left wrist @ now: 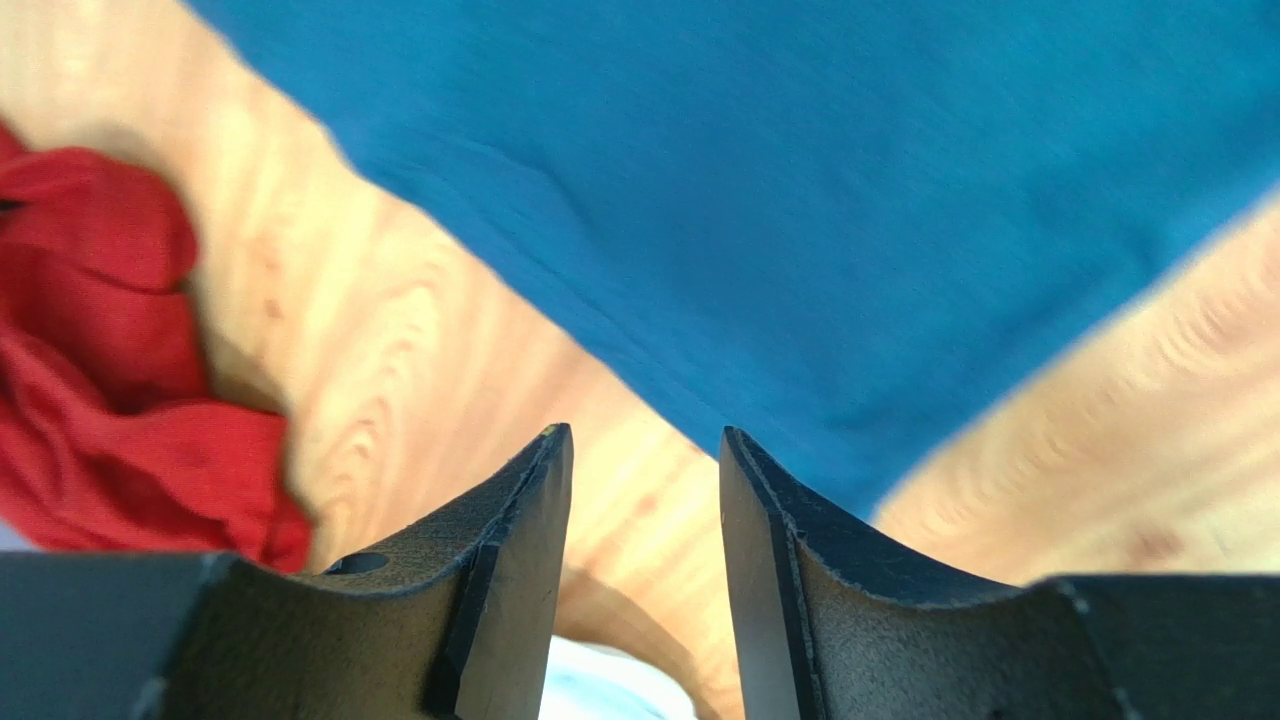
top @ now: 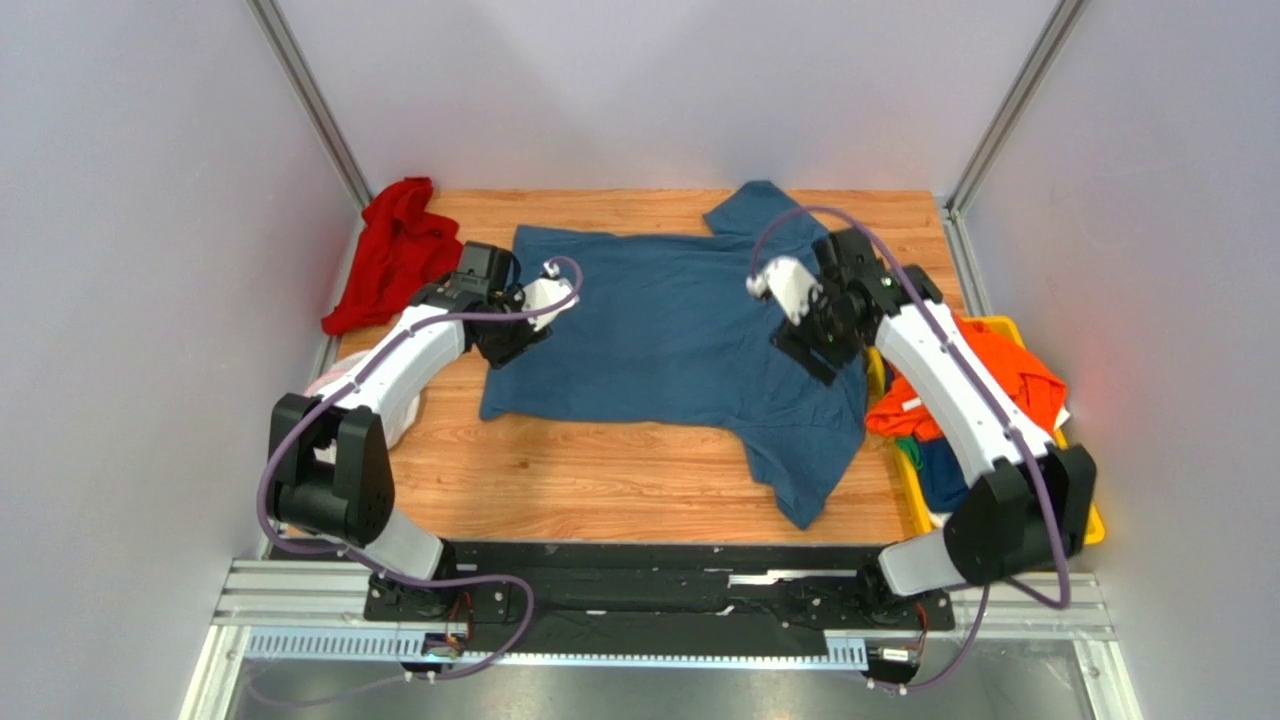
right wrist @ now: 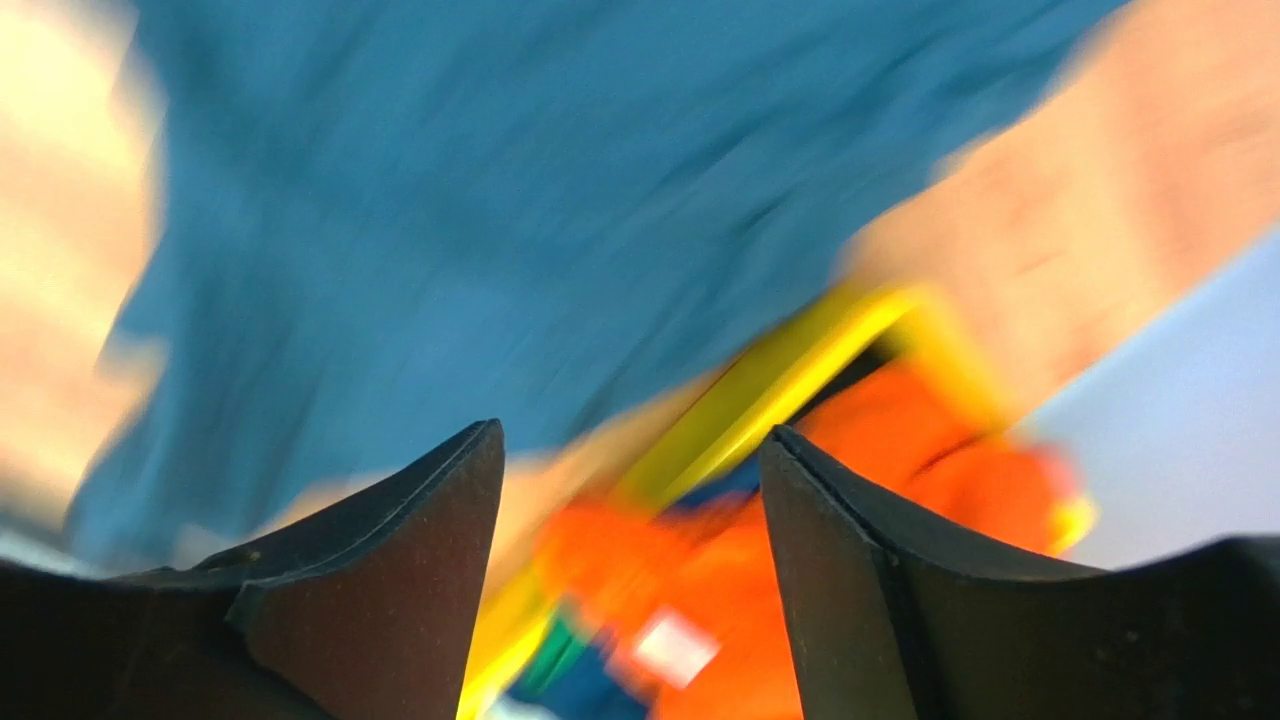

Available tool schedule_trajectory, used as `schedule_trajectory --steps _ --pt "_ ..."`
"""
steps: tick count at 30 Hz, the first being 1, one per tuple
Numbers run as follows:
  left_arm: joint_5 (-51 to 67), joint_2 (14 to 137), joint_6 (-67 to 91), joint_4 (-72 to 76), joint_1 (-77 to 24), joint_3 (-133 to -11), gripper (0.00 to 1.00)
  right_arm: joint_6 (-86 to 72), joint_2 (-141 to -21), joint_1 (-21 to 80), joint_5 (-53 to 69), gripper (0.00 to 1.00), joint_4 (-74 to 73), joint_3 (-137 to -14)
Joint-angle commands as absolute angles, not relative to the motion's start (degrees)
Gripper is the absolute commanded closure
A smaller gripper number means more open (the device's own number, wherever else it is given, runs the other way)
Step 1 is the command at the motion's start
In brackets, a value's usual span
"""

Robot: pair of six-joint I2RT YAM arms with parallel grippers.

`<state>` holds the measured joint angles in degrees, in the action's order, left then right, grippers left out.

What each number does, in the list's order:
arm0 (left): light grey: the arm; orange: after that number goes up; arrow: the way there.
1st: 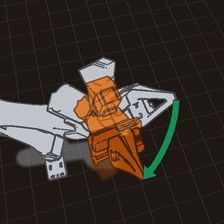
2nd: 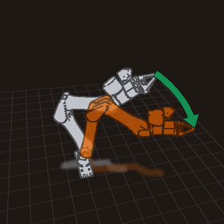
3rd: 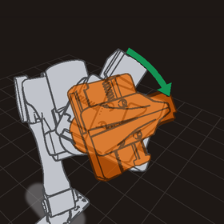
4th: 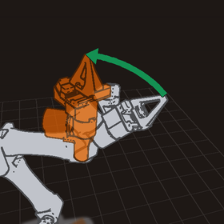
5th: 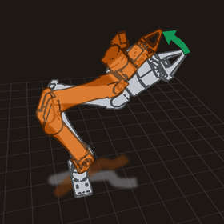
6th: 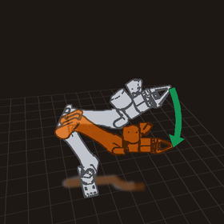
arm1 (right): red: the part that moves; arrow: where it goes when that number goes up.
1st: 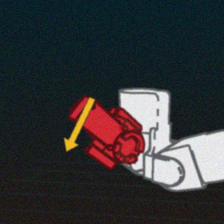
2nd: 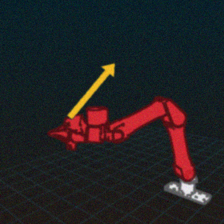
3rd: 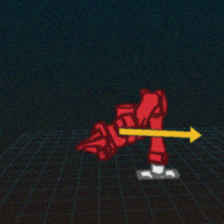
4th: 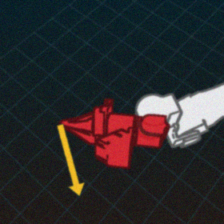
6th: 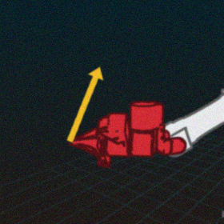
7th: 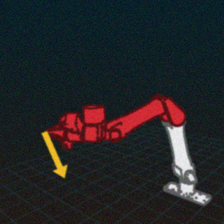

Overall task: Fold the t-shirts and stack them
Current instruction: Flatten out the tshirt, then grap the side of the flattened tshirt closest away from the robot with both arms

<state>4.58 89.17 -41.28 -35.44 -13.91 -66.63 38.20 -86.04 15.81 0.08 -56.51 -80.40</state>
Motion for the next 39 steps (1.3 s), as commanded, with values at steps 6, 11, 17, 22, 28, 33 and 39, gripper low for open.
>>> schedule_trajectory --steps 6,11,17,22,28,33,39 --pt "7.29 84.46 -41.75 -36.13 -15.99 -62.49 0.51 38.15 -65.66 26.89 2.52 0.34 -85.32 -69.26" --pt "4.57 84.81 -42.88 -34.81 -16.96 -60.47 0.51 39.20 -59.69 26.36 4.31 0.39 -85.44 -60.31" --pt "1.23 84.90 -44.12 -32.52 -16.96 -60.21 0.53 40.51 -53.97 29.00 2.02 0.44 -81.13 -51.86" --pt "0.53 85.87 -42.10 -30.59 -16.96 -60.56 0.53 40.52 -50.72 33.47 1.50 0.44 -78.49 -47.20" --pt "0.18 87.62 -39.29 -28.48 -17.14 -60.47 0.53 42.09 -48.78 38.04 0.09 0.44 -73.05 -44.65" --pt "-1.67 89.56 -39.37 -27.78 -17.14 -61.43 0.53 46.04 -47.90 41.92 -6.13 0.44 -64.18 -37.98" --pt "-2.46 91.23 -38.50 -28.30 -17.23 -62.66 0.54 50.97 -49.57 42.89 -3.00 0.46 -55.38 -31.82"
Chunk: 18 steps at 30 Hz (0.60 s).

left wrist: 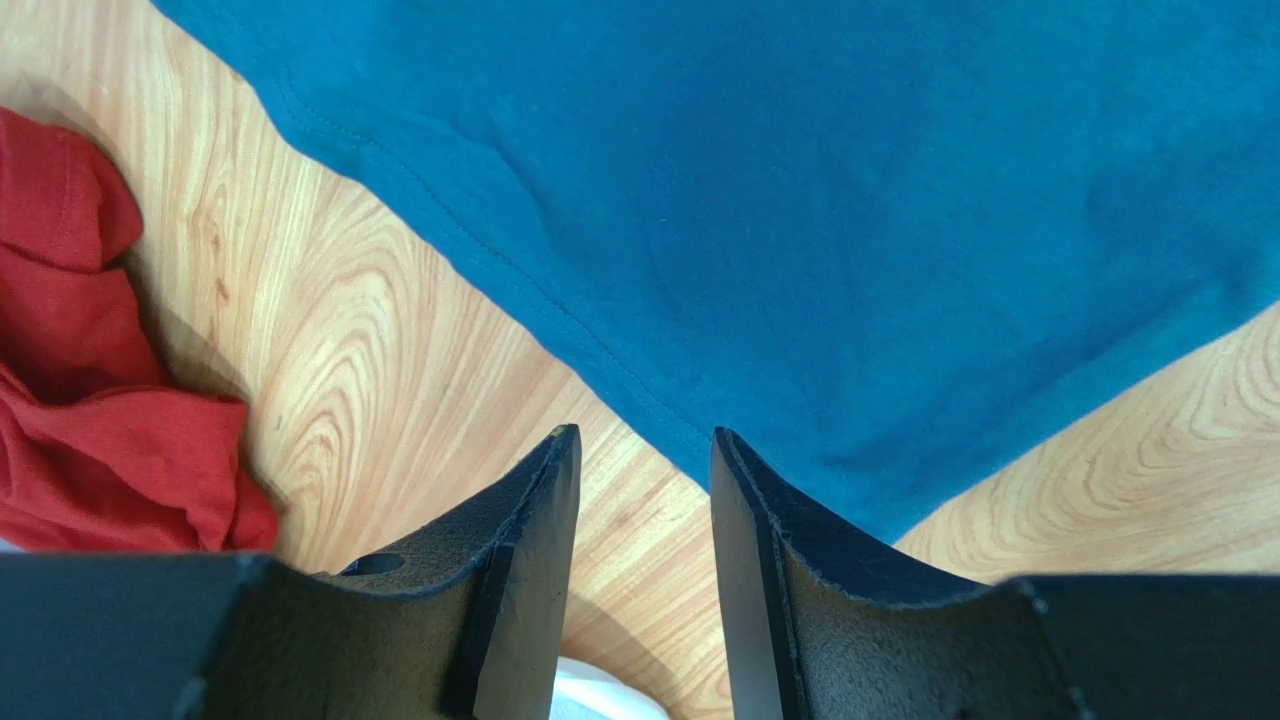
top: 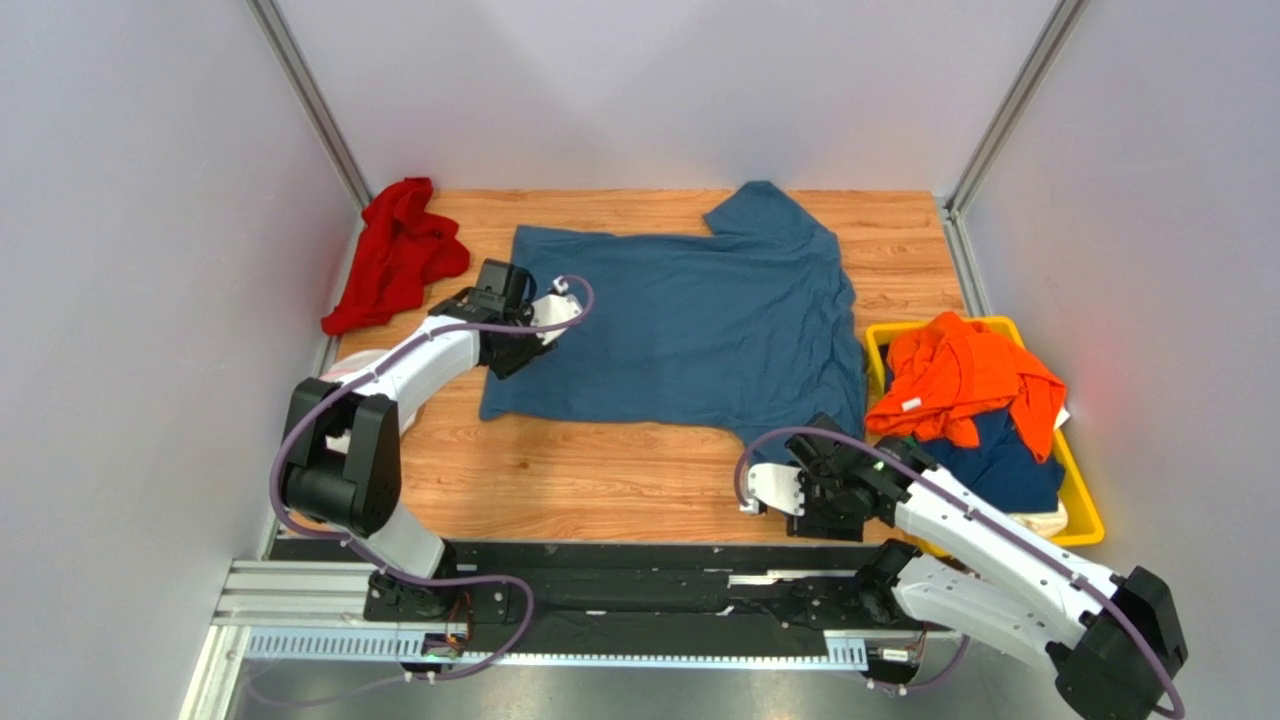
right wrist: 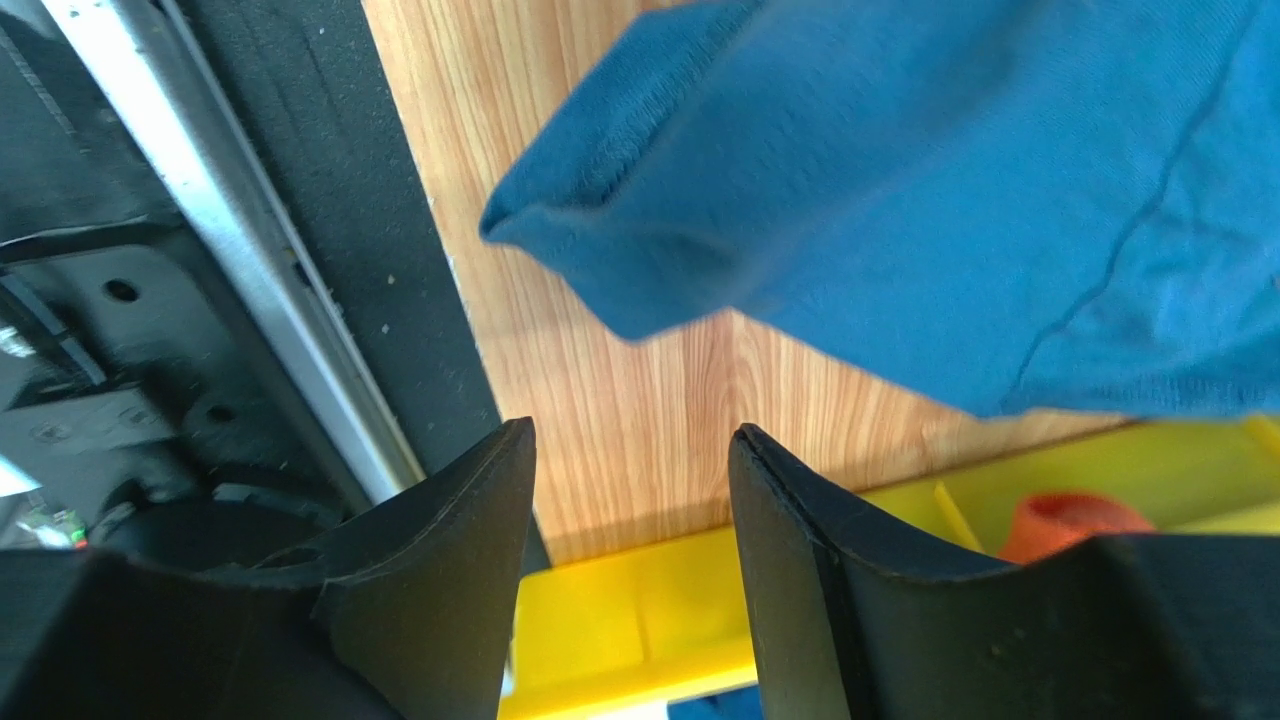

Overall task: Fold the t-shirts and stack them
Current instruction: Grap the side of the flattened tshirt closest away from the robot with both arms

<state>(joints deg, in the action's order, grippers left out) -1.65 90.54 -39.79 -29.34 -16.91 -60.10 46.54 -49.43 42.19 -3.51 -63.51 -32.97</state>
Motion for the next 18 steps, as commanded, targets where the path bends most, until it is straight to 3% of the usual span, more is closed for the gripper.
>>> schedule_trajectory --steps 1,18 --pt "-2.90 91.40 -38.50 -28.39 -17.31 -62.75 0.54 51.15 -49.48 43.67 -2.73 0.46 -54.59 -31.73" --pt "-5.27 93.16 -39.81 -28.83 -17.75 -64.42 0.55 51.15 -50.97 50.36 1.32 0.51 -56.16 -32.34"
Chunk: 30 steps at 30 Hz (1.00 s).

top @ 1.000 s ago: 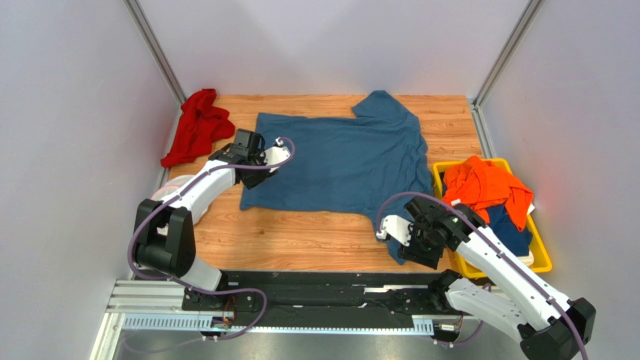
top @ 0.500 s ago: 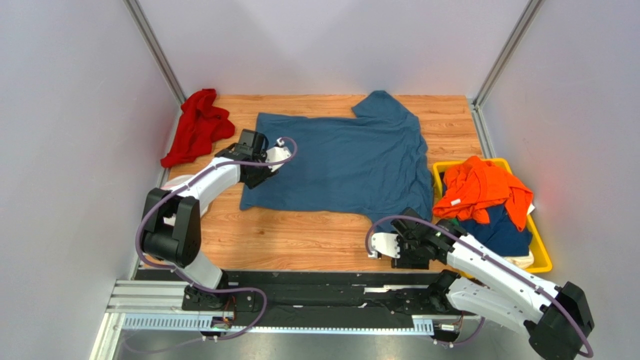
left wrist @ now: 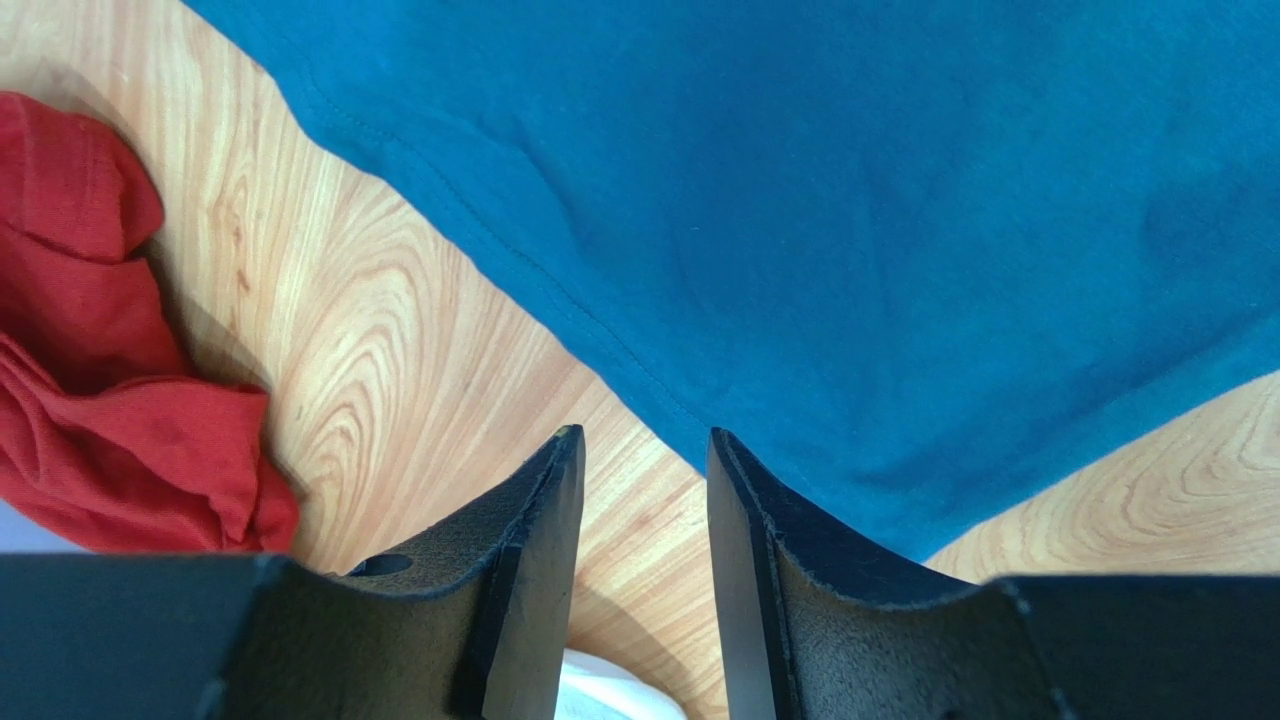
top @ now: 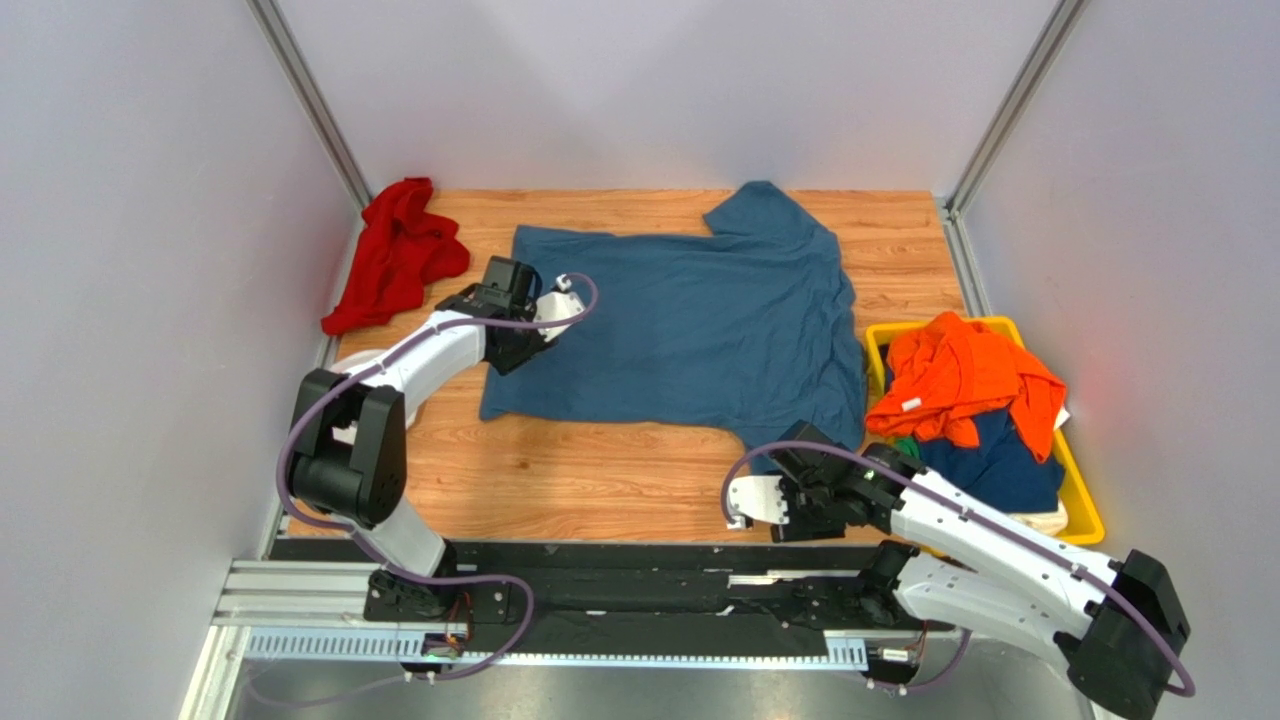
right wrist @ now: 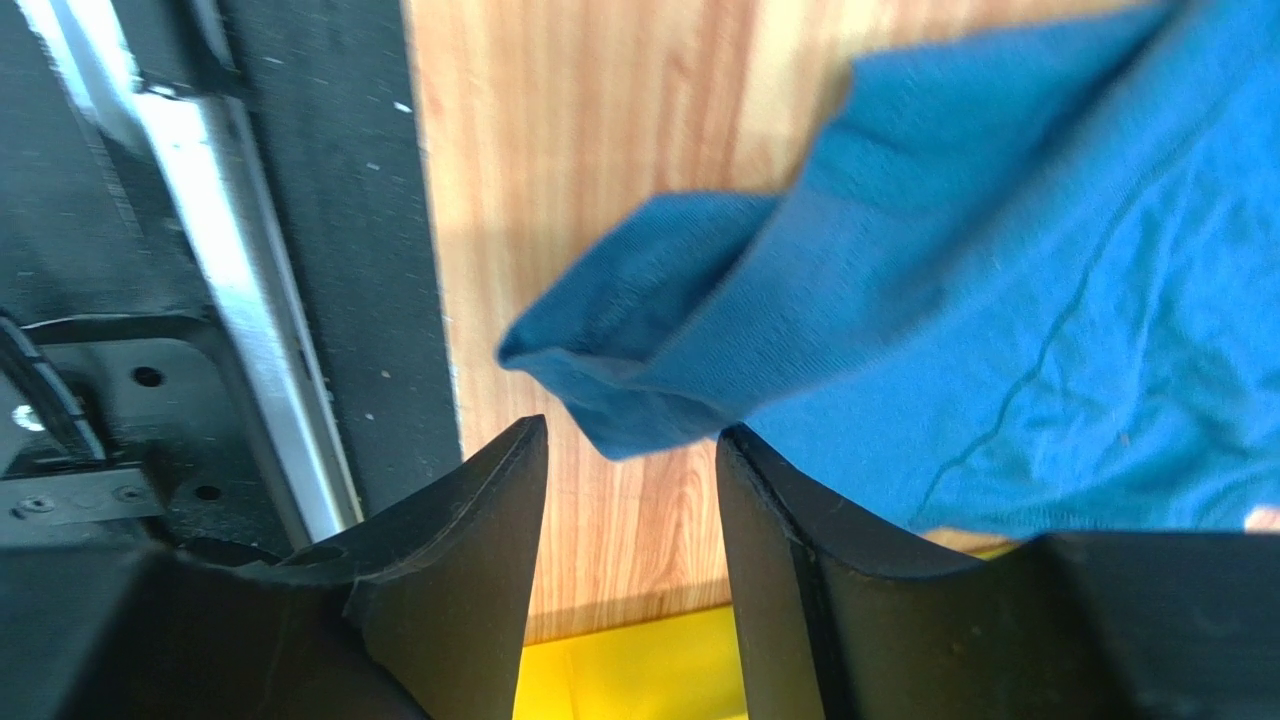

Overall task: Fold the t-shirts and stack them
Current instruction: Grap the side of the flattened tshirt closest away from the robot with both arms

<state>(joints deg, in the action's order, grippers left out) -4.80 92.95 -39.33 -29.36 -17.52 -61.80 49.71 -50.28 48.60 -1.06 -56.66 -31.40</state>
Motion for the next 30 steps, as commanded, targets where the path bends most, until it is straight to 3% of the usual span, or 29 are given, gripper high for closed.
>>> schedule_trajectory --steps 1,19,30 --pt "-5.27 93.25 -39.81 -28.92 -17.75 -64.51 0.55 50.98 -51.32 51.58 1.41 0.51 -56.16 -32.43" --pt "-5.89 92.90 -40.96 -28.12 -17.75 -62.93 0.58 53.00 -55.28 55.63 1.41 0.60 -51.86 -30.15" --pt "-5.98 92.28 -42.01 -28.04 -17.75 -62.14 0.59 52.47 -58.71 55.46 2.29 0.59 -48.25 -29.00"
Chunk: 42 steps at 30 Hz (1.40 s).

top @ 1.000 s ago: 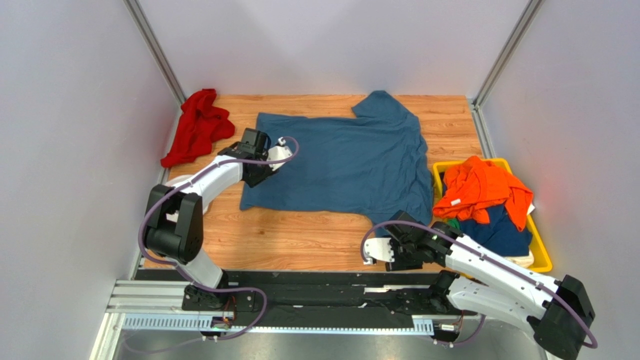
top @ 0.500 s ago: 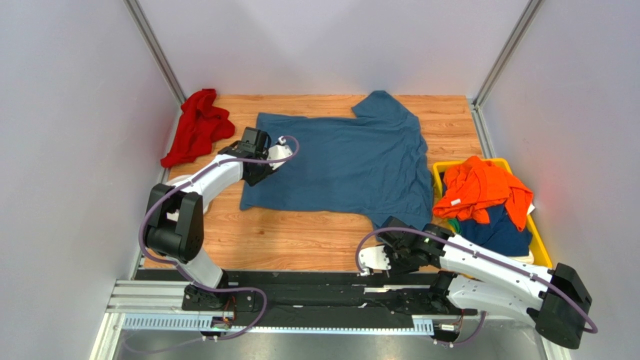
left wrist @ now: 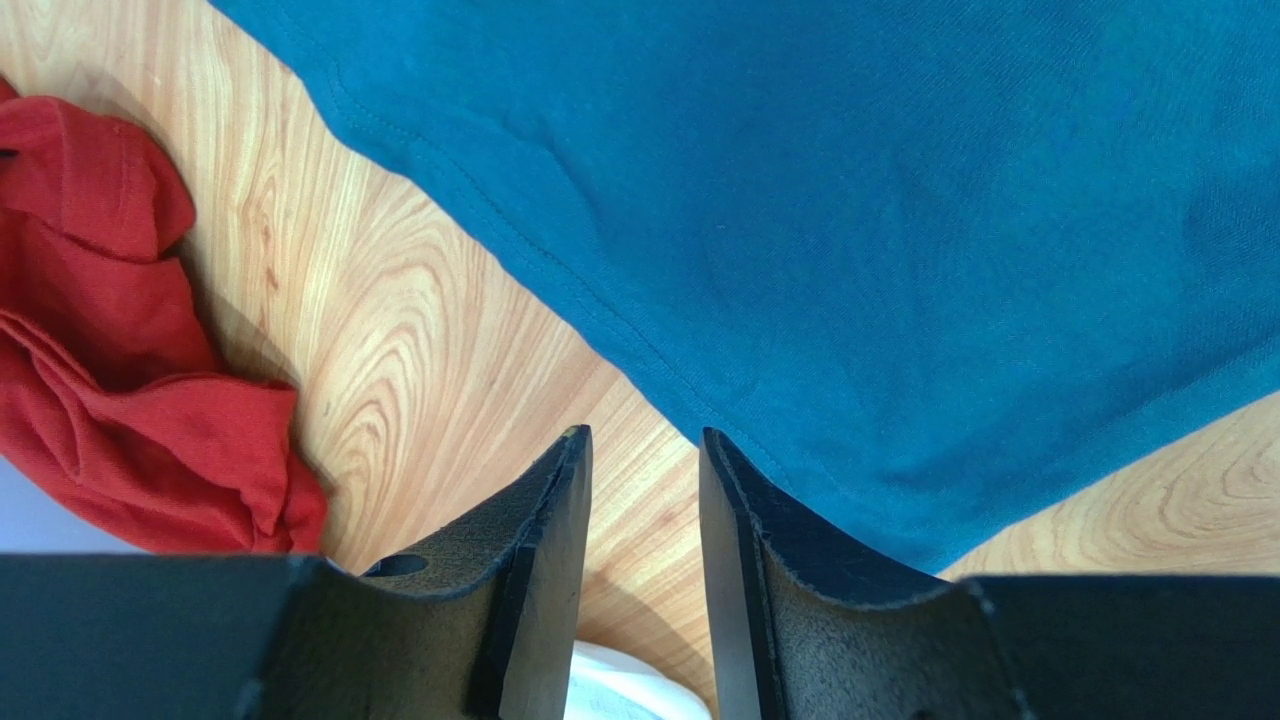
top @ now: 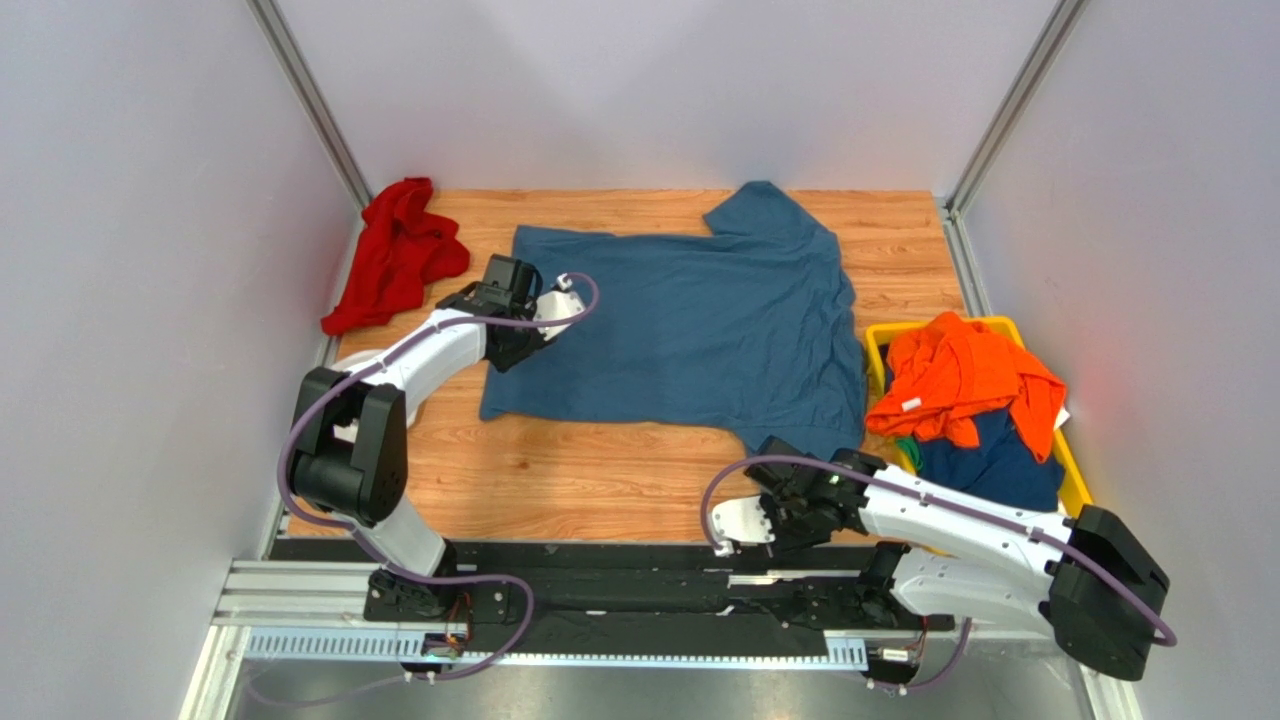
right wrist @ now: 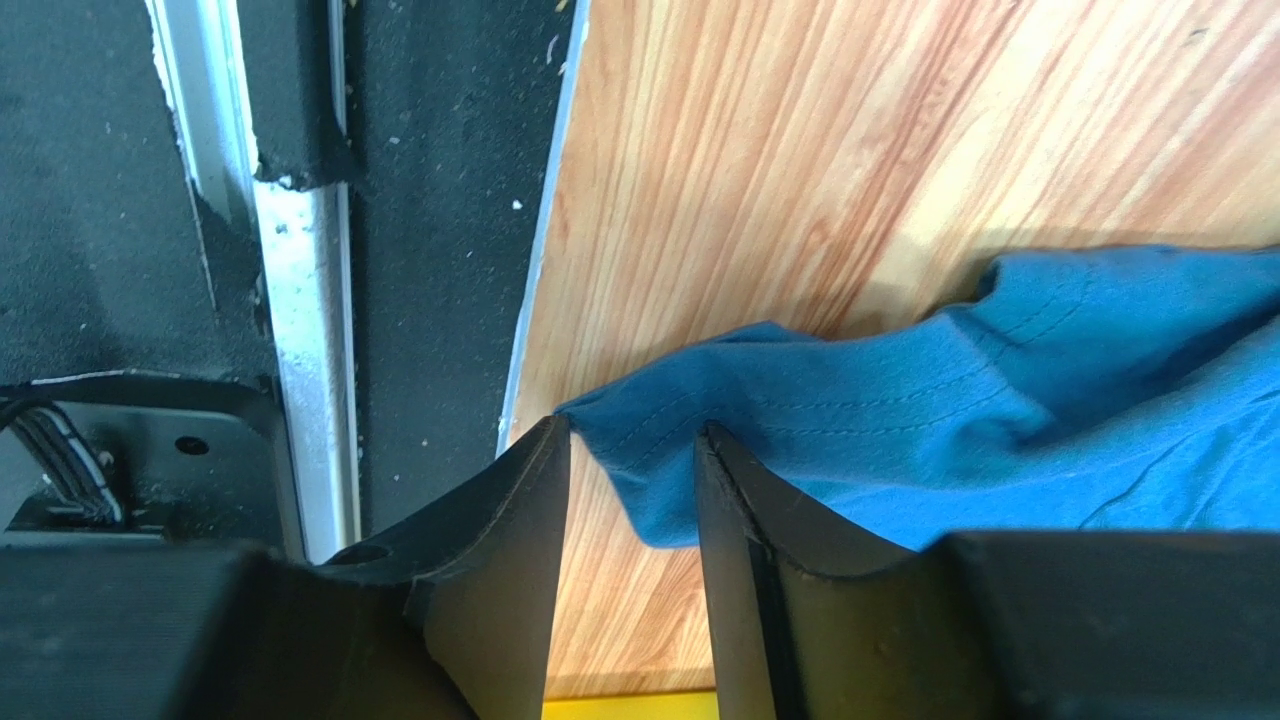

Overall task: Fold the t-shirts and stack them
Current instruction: Grap the side of the flattened tshirt closest away from the robot with both arms

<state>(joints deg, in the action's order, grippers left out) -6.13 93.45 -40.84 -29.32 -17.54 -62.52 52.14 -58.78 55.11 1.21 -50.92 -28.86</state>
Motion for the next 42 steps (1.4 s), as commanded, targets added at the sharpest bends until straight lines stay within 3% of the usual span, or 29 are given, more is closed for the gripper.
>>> schedule_trajectory --steps 1,15,24,29,42 --pt "-5.80 92.37 -41.92 -28.04 -17.75 -62.14 0.59 52.38 -58.62 55.55 2.29 0.59 -48.25 -29.09" --pt "-4.48 89.04 -41.40 -29.27 -17.75 -61.00 0.59 50.36 -63.19 55.55 6.50 0.62 -48.43 -31.20" --pt "-3.43 87.36 -41.05 -30.06 -17.75 -59.85 0.59 48.69 -64.95 55.55 5.89 0.82 -48.25 -31.99" --pt "-1.67 86.84 -41.39 -31.37 -17.75 -58.98 0.59 47.90 -64.60 55.55 3.87 1.00 -48.86 -33.04" --pt "5.44 87.10 -46.58 -37.88 -17.67 -56.52 0.62 44.30 -58.98 55.20 -2.28 1.00 -52.73 -38.15"
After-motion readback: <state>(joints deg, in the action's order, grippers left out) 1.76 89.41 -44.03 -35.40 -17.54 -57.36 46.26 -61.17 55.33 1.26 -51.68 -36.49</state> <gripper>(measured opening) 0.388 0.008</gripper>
